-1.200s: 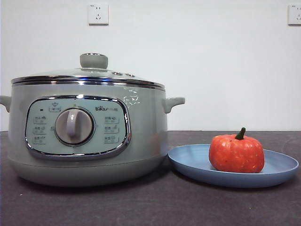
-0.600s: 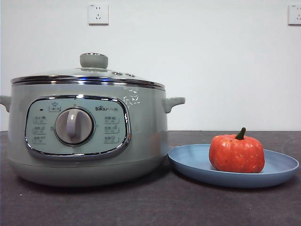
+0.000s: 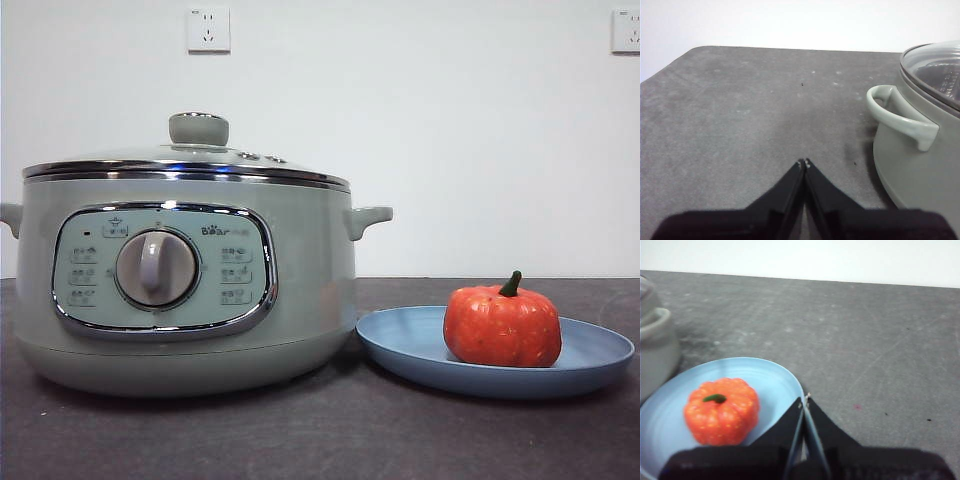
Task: Take the pumpkin out from the steamer,put the pumpkin in the blue plate,close the lid
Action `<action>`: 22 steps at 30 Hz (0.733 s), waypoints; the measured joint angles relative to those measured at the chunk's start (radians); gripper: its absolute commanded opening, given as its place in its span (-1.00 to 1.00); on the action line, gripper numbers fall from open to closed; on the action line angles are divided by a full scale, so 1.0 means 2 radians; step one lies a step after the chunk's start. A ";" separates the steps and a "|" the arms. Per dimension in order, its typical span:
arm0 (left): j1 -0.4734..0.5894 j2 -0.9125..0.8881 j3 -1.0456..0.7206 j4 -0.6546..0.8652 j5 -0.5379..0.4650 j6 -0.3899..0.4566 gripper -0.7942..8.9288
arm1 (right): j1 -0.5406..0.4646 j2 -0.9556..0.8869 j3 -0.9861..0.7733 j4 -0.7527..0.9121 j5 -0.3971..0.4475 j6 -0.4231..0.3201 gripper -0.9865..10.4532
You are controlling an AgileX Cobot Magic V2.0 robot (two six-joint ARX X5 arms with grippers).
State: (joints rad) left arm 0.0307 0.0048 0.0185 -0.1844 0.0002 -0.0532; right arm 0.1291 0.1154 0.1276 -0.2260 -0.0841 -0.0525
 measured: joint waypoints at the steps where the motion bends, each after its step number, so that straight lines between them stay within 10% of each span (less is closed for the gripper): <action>1: 0.000 0.000 0.000 0.000 0.000 0.000 -0.84 | -0.002 -0.004 -0.008 0.007 -0.003 0.000 -0.86; 22: 0.000 0.000 0.000 0.000 0.000 0.000 -0.84 | -0.006 -0.046 -0.053 0.026 -0.009 -0.006 -0.86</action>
State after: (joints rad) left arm 0.0307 0.0048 0.0185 -0.1844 0.0006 -0.0532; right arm 0.1181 0.0242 0.0216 -0.1749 -0.1017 -0.0650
